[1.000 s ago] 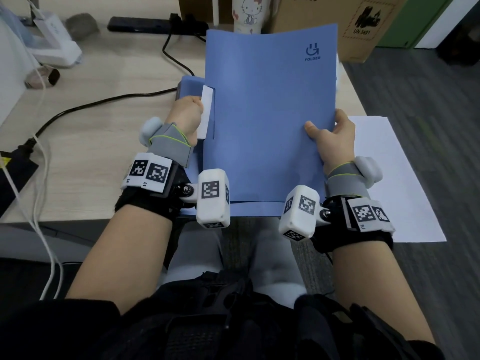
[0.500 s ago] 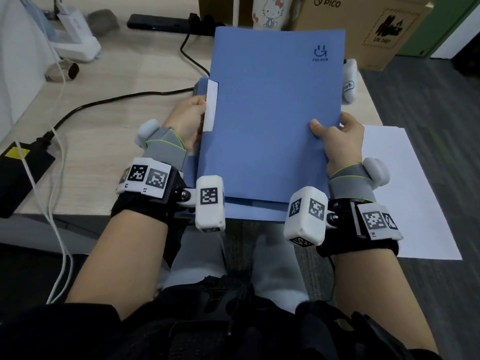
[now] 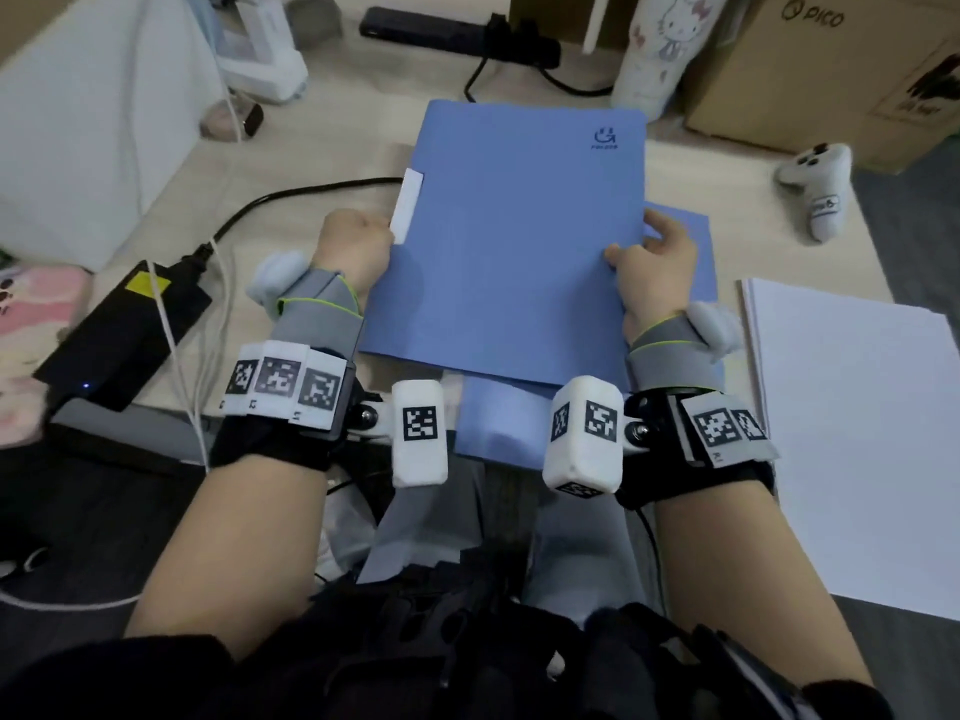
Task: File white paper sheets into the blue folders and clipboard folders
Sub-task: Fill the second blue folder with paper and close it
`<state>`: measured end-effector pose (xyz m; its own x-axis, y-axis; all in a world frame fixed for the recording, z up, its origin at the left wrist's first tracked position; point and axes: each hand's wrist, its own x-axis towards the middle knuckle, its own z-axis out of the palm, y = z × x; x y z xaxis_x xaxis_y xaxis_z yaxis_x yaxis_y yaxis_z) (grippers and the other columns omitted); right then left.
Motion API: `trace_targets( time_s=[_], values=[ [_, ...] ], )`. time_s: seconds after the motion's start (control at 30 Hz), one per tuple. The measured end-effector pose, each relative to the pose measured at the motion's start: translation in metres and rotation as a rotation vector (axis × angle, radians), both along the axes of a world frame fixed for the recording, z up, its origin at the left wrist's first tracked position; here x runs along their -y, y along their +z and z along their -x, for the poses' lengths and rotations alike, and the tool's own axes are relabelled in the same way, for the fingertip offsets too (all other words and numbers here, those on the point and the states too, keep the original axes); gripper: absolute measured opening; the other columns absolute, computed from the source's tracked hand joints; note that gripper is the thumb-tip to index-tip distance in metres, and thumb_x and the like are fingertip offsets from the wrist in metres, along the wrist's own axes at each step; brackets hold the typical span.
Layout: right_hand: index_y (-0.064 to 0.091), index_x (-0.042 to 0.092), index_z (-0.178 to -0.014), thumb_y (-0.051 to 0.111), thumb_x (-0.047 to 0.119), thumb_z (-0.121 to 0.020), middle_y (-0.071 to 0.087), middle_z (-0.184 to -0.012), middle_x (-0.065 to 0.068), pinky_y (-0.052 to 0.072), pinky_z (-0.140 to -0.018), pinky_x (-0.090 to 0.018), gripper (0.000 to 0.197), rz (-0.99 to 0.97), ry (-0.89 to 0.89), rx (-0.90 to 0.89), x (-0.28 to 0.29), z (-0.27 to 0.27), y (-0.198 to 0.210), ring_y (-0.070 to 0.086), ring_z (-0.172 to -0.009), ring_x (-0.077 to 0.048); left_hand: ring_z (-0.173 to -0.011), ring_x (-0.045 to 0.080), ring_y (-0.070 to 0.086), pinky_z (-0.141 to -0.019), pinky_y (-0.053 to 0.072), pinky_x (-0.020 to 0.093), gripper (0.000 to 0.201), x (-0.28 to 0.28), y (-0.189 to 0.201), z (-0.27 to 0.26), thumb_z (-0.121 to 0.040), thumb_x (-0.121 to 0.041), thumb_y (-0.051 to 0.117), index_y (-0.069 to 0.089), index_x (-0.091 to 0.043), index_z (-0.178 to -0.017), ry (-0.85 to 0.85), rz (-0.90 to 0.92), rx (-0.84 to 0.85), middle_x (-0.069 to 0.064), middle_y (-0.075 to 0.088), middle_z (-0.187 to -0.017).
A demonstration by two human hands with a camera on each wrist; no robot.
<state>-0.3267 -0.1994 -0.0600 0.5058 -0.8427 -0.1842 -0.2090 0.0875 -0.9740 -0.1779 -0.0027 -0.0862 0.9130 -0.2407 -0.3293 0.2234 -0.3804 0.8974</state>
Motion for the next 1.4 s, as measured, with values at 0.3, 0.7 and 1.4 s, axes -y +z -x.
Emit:
trace_targets(
  time_s=[0.3,0.7,1.4],
  values=[
    [0.044,0.011,-0.135,0.046,0.010,-0.060,0.058,-0.130,-0.009,0.048,-0.097,-0.053,0.075,0.079,0.160,-0.035,-0.029,-0.083,-0.020,0.057,-0.118,-0.033,-0.093,0.038,0.062,-0.083,0.054,0.043,0.051,-0.027,0.018,-0.044,-0.063,-0.020,0.035,0.066,-0.008,-0.102,0.167,-0.167,0.204,0.018,0.067,-0.103],
    [0.045,0.013,-0.108,0.042,0.010,-0.057,0.051,-0.123,-0.014,0.053,-0.089,-0.046,0.052,0.123,0.316,-0.078,-0.069,-0.164,-0.001,0.056,-0.107,-0.032,-0.079,0.023,0.047,-0.064,0.034,0.025,0.031,-0.041,0.020,-0.118,-0.084,-0.006,0.044,0.065,-0.006,-0.106,0.174,-0.272,0.282,0.012,0.058,-0.086],
    [0.015,-0.002,-0.146,0.058,0.027,-0.085,0.024,-0.150,-0.016,0.025,-0.110,-0.037,0.079,0.452,0.424,-0.699,-0.063,-0.200,-0.015,0.025,-0.138,-0.032,-0.121,0.041,0.045,-0.098,0.040,0.042,0.046,-0.031,0.006,-0.142,-0.089,-0.008,0.034,0.041,-0.005,-0.134,-0.044,-0.584,0.235,0.022,0.045,-0.136]
  ],
)
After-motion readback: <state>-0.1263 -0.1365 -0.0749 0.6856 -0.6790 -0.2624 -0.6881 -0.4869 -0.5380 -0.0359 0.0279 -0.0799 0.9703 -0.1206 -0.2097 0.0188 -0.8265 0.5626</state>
